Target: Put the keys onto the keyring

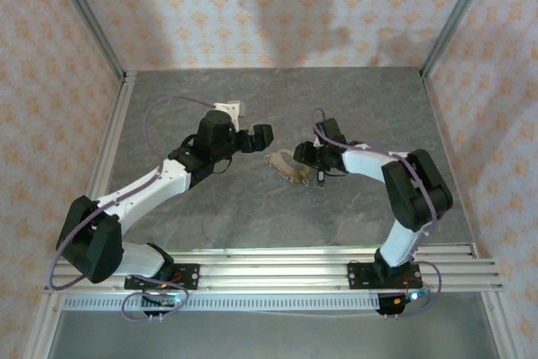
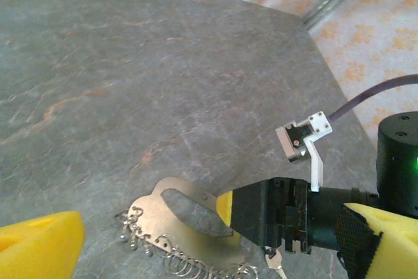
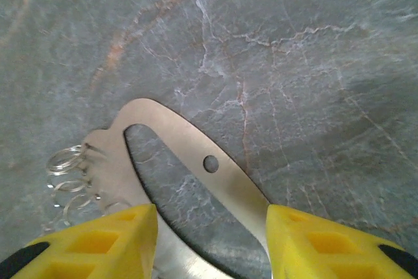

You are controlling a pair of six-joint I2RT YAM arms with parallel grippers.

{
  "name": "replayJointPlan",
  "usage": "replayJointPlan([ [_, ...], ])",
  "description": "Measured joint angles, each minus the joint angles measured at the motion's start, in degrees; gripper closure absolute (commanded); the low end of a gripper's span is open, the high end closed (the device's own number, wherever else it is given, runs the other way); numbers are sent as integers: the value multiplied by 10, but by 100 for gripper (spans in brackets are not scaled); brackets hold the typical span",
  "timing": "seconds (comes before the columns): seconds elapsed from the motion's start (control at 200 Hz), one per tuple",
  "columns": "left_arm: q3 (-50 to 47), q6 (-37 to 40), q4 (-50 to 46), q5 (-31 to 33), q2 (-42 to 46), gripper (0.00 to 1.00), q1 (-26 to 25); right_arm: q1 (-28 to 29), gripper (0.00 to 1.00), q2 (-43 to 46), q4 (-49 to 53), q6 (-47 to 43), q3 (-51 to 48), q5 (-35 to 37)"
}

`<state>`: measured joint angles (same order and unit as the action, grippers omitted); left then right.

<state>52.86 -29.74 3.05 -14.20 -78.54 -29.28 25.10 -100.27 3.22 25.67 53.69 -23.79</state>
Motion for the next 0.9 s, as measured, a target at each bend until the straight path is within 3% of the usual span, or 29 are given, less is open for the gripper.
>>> replayJointPlan([
  [0.325,-9,-49,-2,1,-24,0,13,54,58,-11,9,10,4,13],
  [0.545,-9,-68,-2,-9,-31,0,29,163,59,23,-7,79,-40,-1],
  [0.646,-9,-74,-8,-16,-38,0,38,200,50,64,-9,105,-66,0],
  [0.766,-9,-78,-18,-19,-49,0,43,175,31,155,10,123,-81,44],
  [0.896,-8,-78,-26,-25,-76,0,43,145,28,208,37,116,-66,105],
])
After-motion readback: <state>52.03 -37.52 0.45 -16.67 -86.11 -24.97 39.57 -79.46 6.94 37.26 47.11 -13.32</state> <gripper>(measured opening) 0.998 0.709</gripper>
